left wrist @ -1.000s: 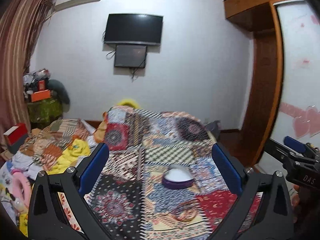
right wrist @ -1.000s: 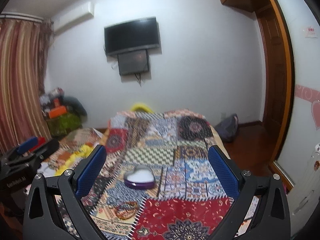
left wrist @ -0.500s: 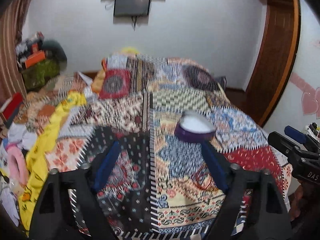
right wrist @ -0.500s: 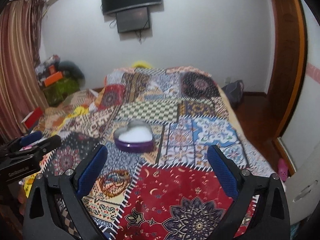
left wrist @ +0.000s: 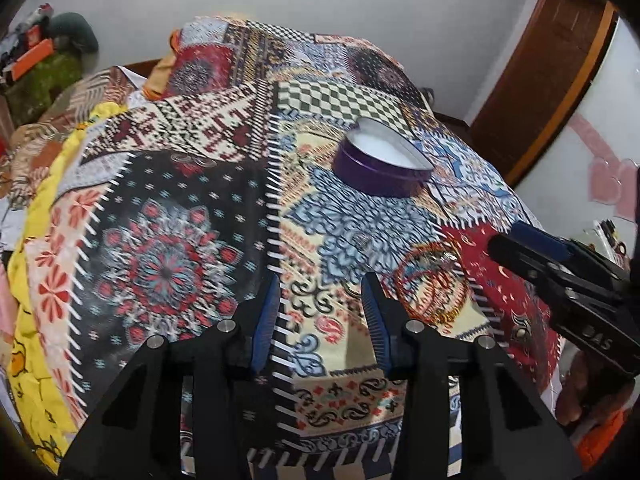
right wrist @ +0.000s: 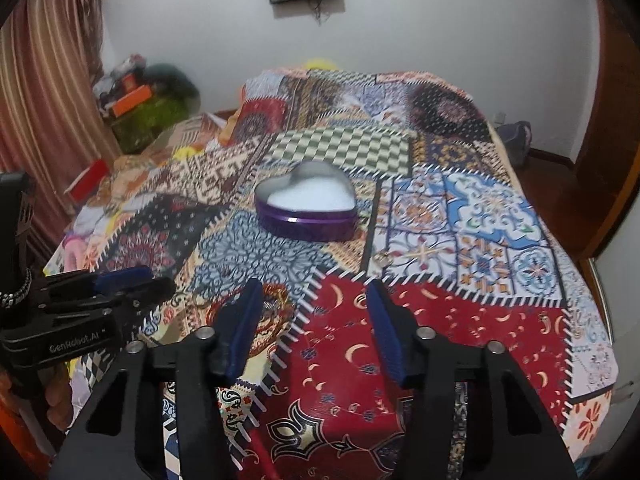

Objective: Organize jewelry
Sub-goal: 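Lower both tools toward the purple heart tin and the red-gold bracelet, then close the right gripper on the red-gold bracelet while the left gripper grips the tin rim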

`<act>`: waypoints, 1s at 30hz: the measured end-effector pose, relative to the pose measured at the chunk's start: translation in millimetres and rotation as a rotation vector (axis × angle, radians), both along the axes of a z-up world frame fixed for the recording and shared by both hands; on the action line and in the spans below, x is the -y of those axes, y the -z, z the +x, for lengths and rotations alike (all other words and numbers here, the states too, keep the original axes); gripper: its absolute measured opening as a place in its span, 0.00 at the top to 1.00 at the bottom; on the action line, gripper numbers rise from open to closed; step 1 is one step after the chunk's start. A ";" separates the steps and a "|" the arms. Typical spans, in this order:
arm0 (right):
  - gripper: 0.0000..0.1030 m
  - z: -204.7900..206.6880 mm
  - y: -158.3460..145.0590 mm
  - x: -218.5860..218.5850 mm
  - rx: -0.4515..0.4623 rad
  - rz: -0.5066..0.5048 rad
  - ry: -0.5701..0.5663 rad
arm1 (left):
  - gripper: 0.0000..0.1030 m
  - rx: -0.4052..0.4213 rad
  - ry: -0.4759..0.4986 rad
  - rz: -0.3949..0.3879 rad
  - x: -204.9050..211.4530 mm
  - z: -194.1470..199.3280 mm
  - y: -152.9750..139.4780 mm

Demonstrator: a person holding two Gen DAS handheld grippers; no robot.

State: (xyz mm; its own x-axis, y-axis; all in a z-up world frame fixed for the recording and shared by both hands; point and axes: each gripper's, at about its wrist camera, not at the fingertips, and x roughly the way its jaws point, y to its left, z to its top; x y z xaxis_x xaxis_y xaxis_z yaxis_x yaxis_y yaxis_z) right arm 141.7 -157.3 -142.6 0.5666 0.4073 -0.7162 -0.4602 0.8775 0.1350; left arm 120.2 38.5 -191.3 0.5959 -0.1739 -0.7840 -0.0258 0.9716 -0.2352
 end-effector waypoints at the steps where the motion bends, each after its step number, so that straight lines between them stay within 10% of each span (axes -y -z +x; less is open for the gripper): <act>1: 0.55 0.8 1.7 -1.5 -0.007 -0.003 -0.005 | 0.59 -0.004 0.008 -0.006 1.8 1.3 1.1; 30: 0.93 24.3 17.6 -15.5 -0.115 0.063 -0.072 | 0.81 0.027 0.091 -0.013 20.2 15.5 9.6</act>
State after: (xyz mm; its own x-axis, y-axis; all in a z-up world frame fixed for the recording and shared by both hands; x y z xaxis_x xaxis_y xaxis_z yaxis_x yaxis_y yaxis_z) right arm 165.9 -141.8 -160.2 0.4497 0.4902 -0.7467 -0.4999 0.8309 0.2444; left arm 135.7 18.2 -200.9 0.5983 -0.2386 -0.7650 0.0690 0.9664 -0.2474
